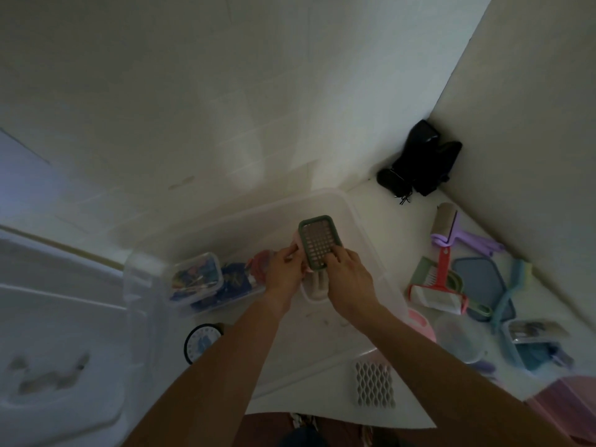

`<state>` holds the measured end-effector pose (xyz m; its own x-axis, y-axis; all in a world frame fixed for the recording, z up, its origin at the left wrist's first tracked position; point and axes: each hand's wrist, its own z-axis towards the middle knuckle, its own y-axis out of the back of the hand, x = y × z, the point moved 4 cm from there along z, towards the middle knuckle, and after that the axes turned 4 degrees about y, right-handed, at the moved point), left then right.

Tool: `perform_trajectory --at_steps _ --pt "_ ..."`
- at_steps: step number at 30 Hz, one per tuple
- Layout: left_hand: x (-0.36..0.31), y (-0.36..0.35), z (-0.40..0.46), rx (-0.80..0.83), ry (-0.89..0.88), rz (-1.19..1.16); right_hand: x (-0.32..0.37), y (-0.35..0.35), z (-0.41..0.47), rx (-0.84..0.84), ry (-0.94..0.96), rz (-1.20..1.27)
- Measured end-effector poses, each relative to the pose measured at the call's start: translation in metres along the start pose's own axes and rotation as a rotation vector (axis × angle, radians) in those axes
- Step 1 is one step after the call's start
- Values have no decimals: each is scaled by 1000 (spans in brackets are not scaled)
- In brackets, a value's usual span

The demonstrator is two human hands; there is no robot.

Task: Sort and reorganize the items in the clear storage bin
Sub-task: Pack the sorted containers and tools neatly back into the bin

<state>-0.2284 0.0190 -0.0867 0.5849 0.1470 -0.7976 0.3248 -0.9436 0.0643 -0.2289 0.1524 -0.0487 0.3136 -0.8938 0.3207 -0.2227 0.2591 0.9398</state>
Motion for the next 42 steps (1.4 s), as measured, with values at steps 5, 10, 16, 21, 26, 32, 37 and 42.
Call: perform_trajectory --at_steps 5,10,16,21,26,32,37,42 --pt "-1 0 -2 21 13 2 -3 2 3 -12 21 15" --pt "-5 -3 -7 39 24 -4 -3 10 3 -24 47 26" --pt "-8 -4 -21 55 -17 63 -1 14 1 13 73 20" --pt "-35 -7 -49 -196 -203 443 -2 44 -26 -126 126 107" --pt "-67 -51 -104 -263 -585 757 -33 104 -81 -388 135 284" --pt "-69 -159 -165 -207 -977 1049 -163 131 -138 -479 -68 345" --pt "-27 -226 -174 -44 -912 1131 -271 116 -179 -445 -308 406" --pt "21 -254 -151 15 -750 1245 -335 103 -203 -379 -454 468"
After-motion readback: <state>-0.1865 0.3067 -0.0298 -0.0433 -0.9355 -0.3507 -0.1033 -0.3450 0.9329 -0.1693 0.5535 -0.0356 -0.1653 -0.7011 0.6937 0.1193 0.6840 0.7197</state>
